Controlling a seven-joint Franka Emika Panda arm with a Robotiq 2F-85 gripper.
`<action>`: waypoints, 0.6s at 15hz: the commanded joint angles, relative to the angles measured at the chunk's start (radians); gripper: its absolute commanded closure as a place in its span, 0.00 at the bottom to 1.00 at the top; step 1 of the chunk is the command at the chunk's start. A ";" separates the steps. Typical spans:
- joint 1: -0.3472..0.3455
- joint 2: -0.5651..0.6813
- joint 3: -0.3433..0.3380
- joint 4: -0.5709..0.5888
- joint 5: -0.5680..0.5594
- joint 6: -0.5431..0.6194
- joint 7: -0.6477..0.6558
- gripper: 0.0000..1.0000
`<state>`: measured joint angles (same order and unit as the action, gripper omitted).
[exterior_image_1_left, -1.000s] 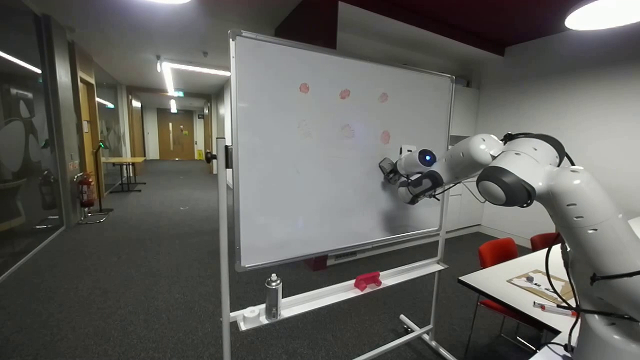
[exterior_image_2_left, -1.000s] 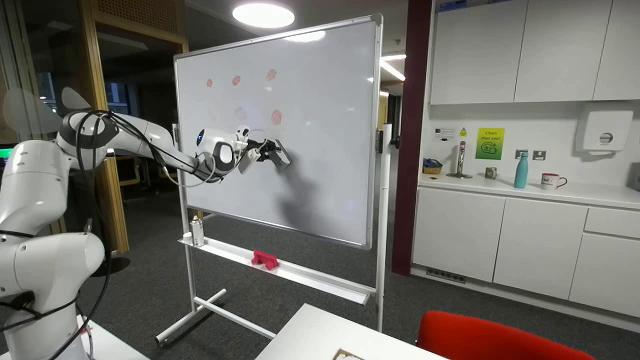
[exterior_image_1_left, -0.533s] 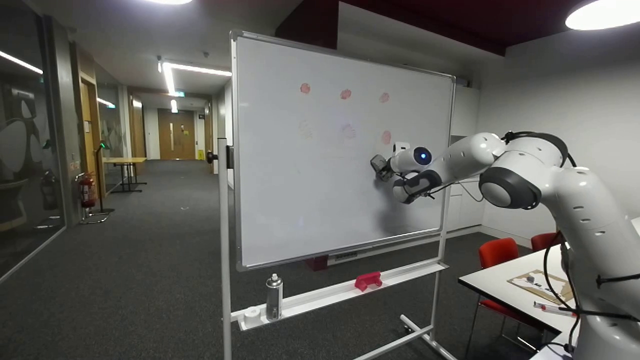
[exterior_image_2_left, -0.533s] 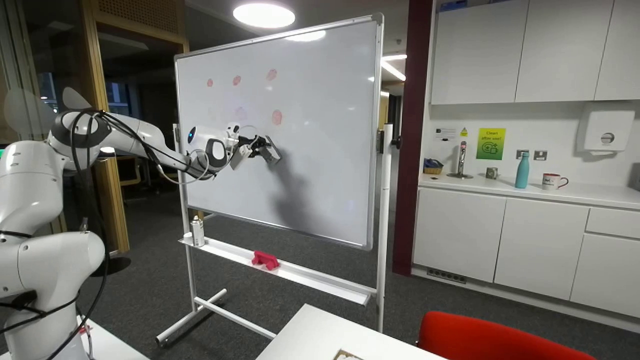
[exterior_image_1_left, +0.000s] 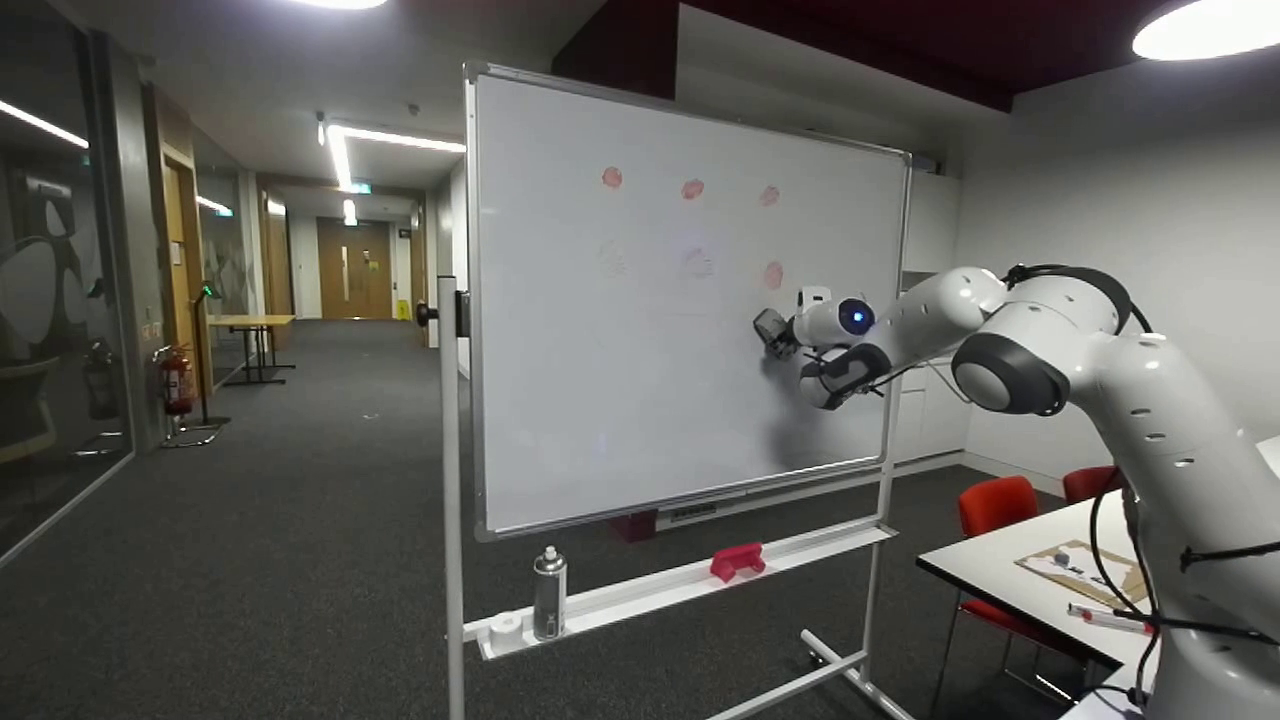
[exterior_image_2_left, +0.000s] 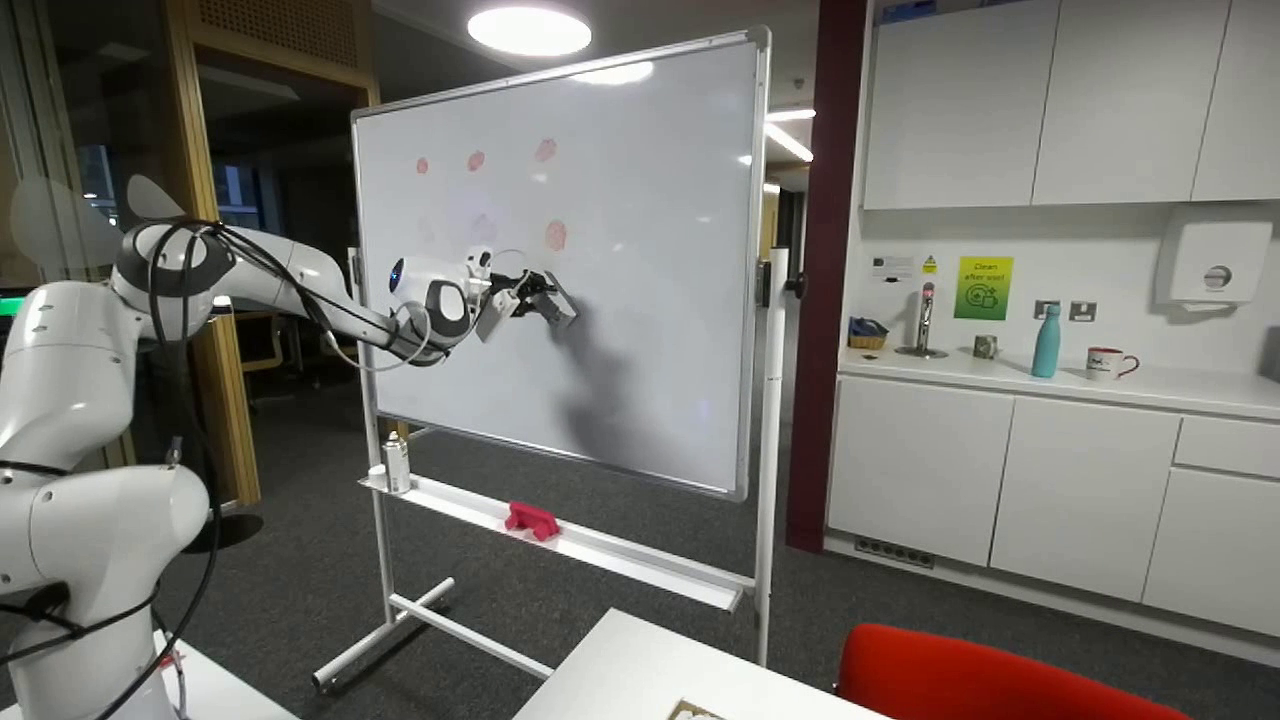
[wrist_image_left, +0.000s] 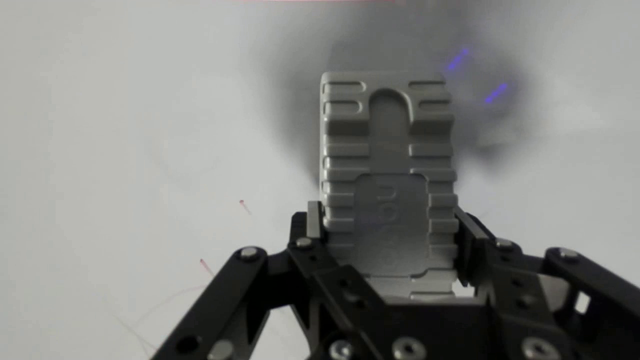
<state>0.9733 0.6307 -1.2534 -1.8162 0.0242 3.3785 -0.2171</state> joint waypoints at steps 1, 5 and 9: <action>-0.109 0.019 0.033 0.039 -0.072 0.059 -0.035 0.65; -0.143 0.007 0.046 0.044 -0.096 0.085 -0.064 0.65; -0.176 -0.007 0.043 0.055 -0.099 0.076 -0.063 0.65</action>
<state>0.8766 0.6270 -1.2280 -1.8156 -0.0464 3.4399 -0.2668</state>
